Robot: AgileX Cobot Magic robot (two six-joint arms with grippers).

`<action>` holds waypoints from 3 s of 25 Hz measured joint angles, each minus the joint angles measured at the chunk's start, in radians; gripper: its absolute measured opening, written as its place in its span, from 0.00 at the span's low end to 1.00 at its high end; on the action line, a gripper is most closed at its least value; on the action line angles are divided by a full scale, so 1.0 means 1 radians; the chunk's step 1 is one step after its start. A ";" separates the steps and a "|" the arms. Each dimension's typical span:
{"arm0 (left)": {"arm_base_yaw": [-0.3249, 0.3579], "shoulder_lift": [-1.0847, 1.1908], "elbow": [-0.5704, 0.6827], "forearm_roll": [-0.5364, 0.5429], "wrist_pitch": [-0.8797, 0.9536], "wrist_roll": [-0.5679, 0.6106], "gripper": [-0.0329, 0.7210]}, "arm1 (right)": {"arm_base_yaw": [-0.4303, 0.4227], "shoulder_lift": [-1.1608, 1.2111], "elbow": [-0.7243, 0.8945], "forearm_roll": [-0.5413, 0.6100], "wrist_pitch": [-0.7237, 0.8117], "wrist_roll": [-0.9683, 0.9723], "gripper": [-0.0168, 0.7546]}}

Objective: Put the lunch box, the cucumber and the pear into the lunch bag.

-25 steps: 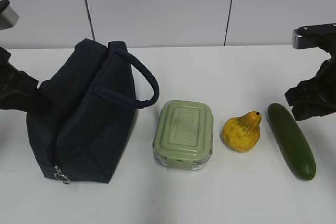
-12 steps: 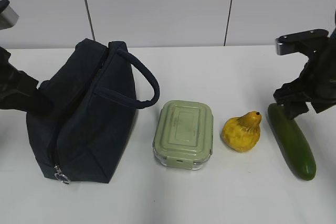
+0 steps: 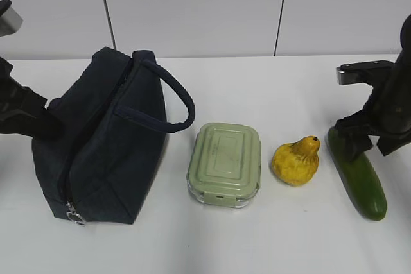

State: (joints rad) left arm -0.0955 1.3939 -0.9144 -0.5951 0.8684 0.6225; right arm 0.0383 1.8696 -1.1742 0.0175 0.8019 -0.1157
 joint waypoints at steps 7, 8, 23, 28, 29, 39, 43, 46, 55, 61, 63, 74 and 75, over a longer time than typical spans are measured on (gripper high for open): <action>0.000 0.000 0.000 0.000 -0.003 0.000 0.02 | -0.002 0.042 -0.002 0.074 0.000 -0.066 0.71; 0.000 0.000 0.000 0.000 -0.003 0.000 0.02 | -0.002 0.052 -0.002 0.084 0.000 -0.073 0.71; 0.000 0.000 0.000 0.000 -0.003 0.000 0.02 | -0.002 0.065 -0.019 0.099 0.016 -0.076 0.57; 0.000 0.000 0.000 0.000 -0.003 0.000 0.02 | 0.002 -0.076 -0.085 0.193 0.029 -0.093 0.57; 0.000 0.000 0.000 0.000 -0.003 0.000 0.02 | 0.013 -0.107 -0.107 0.231 0.036 -0.115 0.57; 0.000 0.000 0.000 -0.005 -0.015 0.000 0.02 | 0.340 -0.134 -0.354 0.854 0.024 -0.411 0.57; 0.000 0.000 0.000 -0.012 -0.015 0.000 0.02 | 0.457 -0.042 -0.425 1.015 -0.078 -0.513 0.57; 0.000 0.000 0.000 -0.013 -0.016 0.000 0.02 | 0.502 0.037 -0.472 1.131 -0.120 -0.589 0.57; 0.000 0.000 0.000 -0.017 -0.021 0.000 0.02 | 0.514 0.197 -0.501 1.307 -0.185 -0.750 0.57; 0.000 0.000 0.000 -0.018 -0.027 0.000 0.02 | 0.514 0.237 -0.501 1.092 -0.146 -0.694 0.57; 0.000 0.000 0.000 -0.018 -0.029 0.000 0.02 | 0.514 0.237 -0.502 0.987 -0.134 -0.639 0.57; 0.000 0.000 0.000 -0.025 -0.034 0.000 0.02 | 0.516 0.237 -0.520 0.834 -0.064 -0.529 0.81; 0.000 0.000 0.000 -0.025 -0.034 0.000 0.02 | 0.516 0.237 -0.532 0.832 -0.052 -0.529 0.82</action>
State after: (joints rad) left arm -0.0955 1.3939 -0.9144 -0.6198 0.8345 0.6225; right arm 0.5545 2.1065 -1.7064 0.8495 0.7502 -0.6445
